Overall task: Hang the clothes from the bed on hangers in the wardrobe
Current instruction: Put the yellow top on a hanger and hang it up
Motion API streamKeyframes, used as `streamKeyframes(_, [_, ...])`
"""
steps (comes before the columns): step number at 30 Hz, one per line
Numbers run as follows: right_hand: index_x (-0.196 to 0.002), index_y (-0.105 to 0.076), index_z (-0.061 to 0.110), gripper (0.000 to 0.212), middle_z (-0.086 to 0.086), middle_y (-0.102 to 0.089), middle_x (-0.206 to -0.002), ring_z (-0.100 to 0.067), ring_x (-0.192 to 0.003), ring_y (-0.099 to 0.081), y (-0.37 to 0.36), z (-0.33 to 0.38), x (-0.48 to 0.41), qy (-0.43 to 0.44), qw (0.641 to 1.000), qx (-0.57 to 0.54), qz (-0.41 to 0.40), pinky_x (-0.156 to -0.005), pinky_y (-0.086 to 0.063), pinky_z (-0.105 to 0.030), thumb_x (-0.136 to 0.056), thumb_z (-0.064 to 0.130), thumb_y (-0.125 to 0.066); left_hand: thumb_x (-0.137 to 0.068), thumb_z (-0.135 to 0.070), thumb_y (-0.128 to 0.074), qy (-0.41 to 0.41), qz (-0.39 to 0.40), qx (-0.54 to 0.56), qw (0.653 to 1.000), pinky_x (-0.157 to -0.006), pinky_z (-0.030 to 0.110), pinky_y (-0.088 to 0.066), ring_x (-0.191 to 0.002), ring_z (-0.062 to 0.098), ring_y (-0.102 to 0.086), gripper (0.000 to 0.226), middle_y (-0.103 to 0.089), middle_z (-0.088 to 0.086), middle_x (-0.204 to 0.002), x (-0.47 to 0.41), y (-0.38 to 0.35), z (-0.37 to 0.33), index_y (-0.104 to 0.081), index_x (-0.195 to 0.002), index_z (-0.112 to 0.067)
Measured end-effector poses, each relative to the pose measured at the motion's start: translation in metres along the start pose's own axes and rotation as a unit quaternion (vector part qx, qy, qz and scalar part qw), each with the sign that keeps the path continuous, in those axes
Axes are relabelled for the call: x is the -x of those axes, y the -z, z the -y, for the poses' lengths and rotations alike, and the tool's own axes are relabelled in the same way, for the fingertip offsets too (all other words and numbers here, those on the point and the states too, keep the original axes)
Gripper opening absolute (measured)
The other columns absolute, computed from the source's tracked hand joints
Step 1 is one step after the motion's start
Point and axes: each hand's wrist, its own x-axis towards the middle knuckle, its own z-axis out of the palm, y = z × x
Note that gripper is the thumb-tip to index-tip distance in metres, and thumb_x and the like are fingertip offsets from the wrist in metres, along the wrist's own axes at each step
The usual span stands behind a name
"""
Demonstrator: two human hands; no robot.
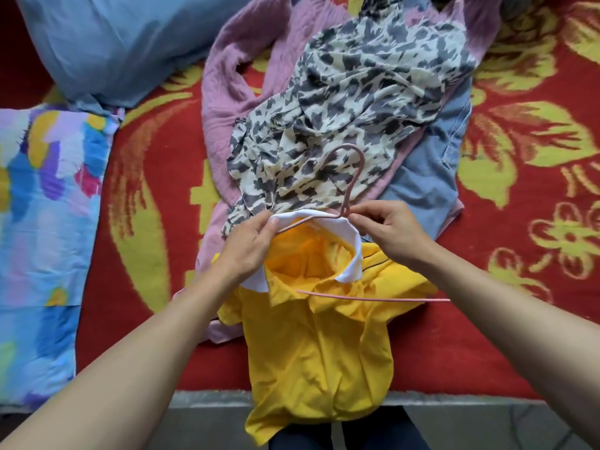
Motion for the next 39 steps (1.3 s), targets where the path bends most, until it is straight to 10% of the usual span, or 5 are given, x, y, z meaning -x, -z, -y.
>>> streamKeyframes(9, [-0.075, -0.071, 0.030, 0.062, -0.002, -0.061, -0.061, -0.007, -0.057, -0.048, 0.053, -0.042, 0.022, -0.078, 0.967, 0.242, -0.018, -0.059, -0.046, -0.043, -0.067, 0.087, -0.048, -0.090, -0.045, -0.036, 0.011, -0.084, 0.013, 0.996, -0.067, 0.037, -0.039, -0.072, 0.017, -0.051, 0.045, -0.058, 0.000, -0.073, -0.011, 0.015, 0.008, -0.060, -0.087, -0.007])
streamKeyframes(22, [-0.100, -0.074, 0.025, 0.022, 0.010, -0.067, -0.086, -0.010, -0.084, -0.060, -0.010, -0.034, 0.003, 0.030, 0.969, 0.222, -0.103, -0.077, -0.046, -0.030, -0.085, 0.040, -0.069, -0.089, -0.044, -0.061, 0.062, -0.109, 0.049, 0.991, -0.057, 0.030, -0.035, -0.056, 0.008, -0.046, 0.036, -0.058, 0.002, -0.063, 0.007, 0.018, 0.009, -0.071, -0.079, -0.011])
streamKeyframes(26, [-0.103, -0.065, 0.016, 0.025, -0.002, -0.063, -0.102, -0.012, -0.093, -0.058, -0.008, -0.032, -0.014, -0.178, 0.927, -0.001, -0.331, -0.075, -0.045, -0.024, -0.097, 0.037, -0.053, -0.082, -0.040, -0.055, 0.119, -0.174, 0.056, 0.976, -0.053, 0.037, -0.026, -0.052, 0.016, -0.032, 0.045, -0.036, -0.001, -0.053, 0.009, 0.022, 0.013, -0.050, -0.061, -0.001])
streamKeyframes(29, [-0.093, -0.056, 0.016, 0.027, -0.008, -0.063, -0.093, -0.020, -0.081, -0.063, -0.015, -0.030, -0.022, -0.361, 0.846, -0.304, -0.248, -0.065, -0.049, -0.030, -0.101, 0.037, -0.040, -0.079, -0.039, -0.052, 0.130, -0.194, 0.084, 0.969, -0.052, 0.039, -0.025, -0.050, 0.017, -0.028, 0.044, -0.032, -0.003, -0.049, 0.012, 0.029, 0.023, -0.043, -0.054, -0.004])
streamKeyframes(39, [-0.057, -0.050, 0.019, 0.026, -0.004, -0.056, -0.069, -0.021, -0.070, -0.053, -0.073, -0.045, -0.017, -0.208, 0.938, 0.275, 0.037, -0.060, -0.038, -0.028, -0.072, 0.004, -0.065, -0.078, -0.045, -0.043, 0.085, -0.173, 0.140, 0.971, -0.047, 0.033, -0.021, -0.046, 0.015, -0.023, 0.048, -0.025, -0.010, -0.041, 0.031, 0.054, 0.039, -0.038, -0.047, -0.009])
